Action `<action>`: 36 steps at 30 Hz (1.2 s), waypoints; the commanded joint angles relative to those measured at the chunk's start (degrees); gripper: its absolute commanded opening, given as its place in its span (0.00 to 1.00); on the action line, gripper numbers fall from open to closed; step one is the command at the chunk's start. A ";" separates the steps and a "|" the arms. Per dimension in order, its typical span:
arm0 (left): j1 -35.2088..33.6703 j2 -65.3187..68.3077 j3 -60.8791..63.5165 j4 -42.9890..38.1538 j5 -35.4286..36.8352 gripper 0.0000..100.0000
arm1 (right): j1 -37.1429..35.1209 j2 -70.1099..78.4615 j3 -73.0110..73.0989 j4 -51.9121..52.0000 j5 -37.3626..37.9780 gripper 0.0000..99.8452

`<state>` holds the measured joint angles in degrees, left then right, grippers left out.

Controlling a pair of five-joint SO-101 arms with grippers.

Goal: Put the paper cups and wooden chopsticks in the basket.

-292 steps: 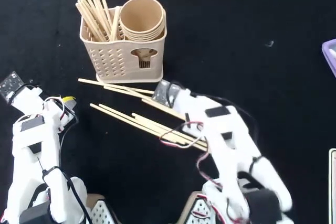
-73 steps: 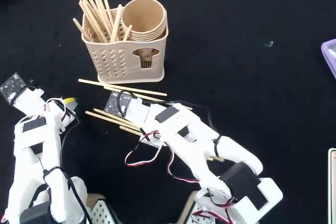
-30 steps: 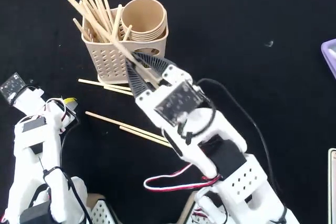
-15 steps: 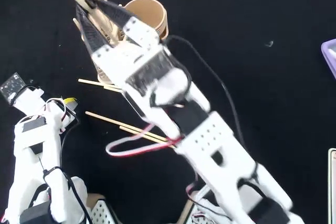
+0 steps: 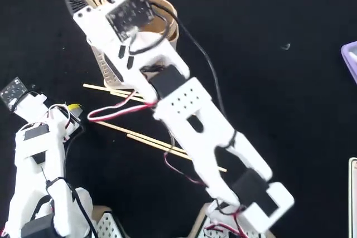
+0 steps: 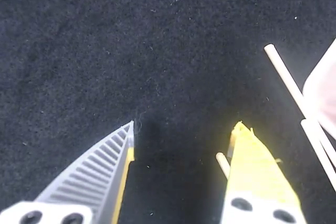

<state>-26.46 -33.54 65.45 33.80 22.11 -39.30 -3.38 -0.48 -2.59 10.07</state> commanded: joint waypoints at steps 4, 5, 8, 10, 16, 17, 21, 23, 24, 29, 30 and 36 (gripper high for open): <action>0.48 -0.97 -0.66 -1.05 0.26 0.29 | 1.67 2.42 0.92 -1.67 -0.18 0.01; 0.48 -0.97 -0.66 -1.05 0.26 0.29 | 1.67 2.42 2.15 -1.76 -0.18 0.01; 0.48 -0.97 -0.66 -1.05 0.26 0.29 | 2.29 3.03 4.79 -1.76 -0.09 0.01; 0.48 -0.97 -0.66 -1.05 0.26 0.29 | 2.81 3.21 5.49 -1.76 -0.26 0.01; 0.48 -0.88 -0.66 -1.05 0.26 0.29 | 3.78 3.30 8.40 -1.76 -0.53 0.01; 0.48 -0.88 -0.66 -1.05 0.26 0.29 | 3.87 3.30 9.01 -1.76 -0.53 0.01; 0.48 -0.88 -0.66 -1.05 0.26 0.29 | 3.87 3.38 10.86 -1.76 -0.44 0.01; 0.48 -0.88 -0.66 -1.05 0.26 0.29 | 3.87 3.38 11.21 -1.58 -0.44 0.01; 0.48 -0.88 -0.66 -1.05 0.26 0.29 | 3.87 3.30 11.38 -1.49 -0.26 0.01; 0.48 -0.88 -0.66 -1.05 0.26 0.29 | 3.69 2.95 11.47 -1.32 -0.44 0.02; 0.48 -0.88 -0.66 -1.05 0.26 0.29 | 3.69 2.95 11.47 -1.32 -0.44 0.04; 0.48 -0.88 -0.66 -1.05 0.26 0.29 | 3.52 2.86 11.12 2.37 -0.53 0.12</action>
<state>-26.46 -33.54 65.45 33.80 22.11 -36.40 0.22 11.30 -1.71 9.98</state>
